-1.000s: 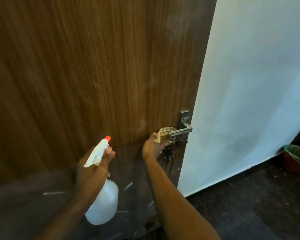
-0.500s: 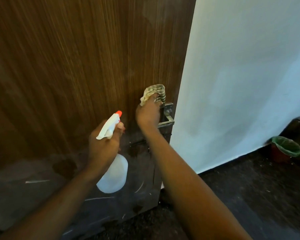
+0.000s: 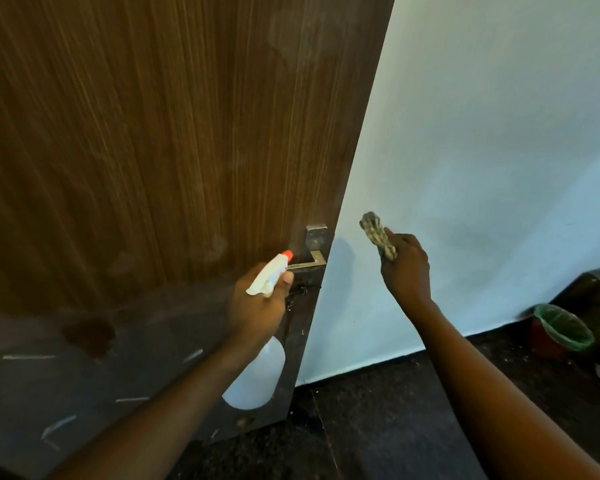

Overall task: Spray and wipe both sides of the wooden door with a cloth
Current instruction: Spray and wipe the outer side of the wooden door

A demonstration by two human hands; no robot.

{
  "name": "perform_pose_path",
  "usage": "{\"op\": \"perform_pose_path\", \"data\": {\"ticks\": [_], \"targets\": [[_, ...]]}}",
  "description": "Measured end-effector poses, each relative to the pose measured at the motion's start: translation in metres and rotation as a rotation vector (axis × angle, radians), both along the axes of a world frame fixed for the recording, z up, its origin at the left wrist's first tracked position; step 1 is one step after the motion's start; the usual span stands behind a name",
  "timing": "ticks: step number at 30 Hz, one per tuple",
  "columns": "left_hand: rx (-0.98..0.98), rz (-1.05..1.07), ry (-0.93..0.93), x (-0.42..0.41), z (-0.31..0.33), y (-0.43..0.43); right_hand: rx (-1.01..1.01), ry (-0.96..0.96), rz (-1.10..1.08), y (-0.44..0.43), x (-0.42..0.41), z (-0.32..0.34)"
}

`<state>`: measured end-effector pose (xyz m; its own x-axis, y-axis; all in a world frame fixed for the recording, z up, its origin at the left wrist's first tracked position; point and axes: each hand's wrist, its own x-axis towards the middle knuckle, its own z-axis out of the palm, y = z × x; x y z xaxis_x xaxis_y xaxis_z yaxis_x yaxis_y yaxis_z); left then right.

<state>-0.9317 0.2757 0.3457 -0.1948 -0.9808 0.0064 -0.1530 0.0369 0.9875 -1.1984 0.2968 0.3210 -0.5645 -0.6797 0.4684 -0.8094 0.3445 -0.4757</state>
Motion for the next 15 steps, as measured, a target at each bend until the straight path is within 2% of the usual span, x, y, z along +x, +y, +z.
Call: {"op": "perform_pose_path", "data": {"ticks": [4,9,11,15], "targets": [[0.064,0.066,-0.076,-0.019,-0.008,0.013,-0.057,0.021,0.064,-0.013,0.023,0.011],[0.147,0.108,-0.1,-0.035,-0.008,0.021,-0.031,0.141,0.286,-0.033,0.066,-0.013],[0.177,0.169,-0.061,-0.041,-0.008,0.024,0.053,0.289,0.371,-0.036,0.068,-0.029],[0.219,0.258,-0.053,-0.056,-0.008,0.028,0.152,0.689,0.699,-0.049,0.049,-0.025]]}}
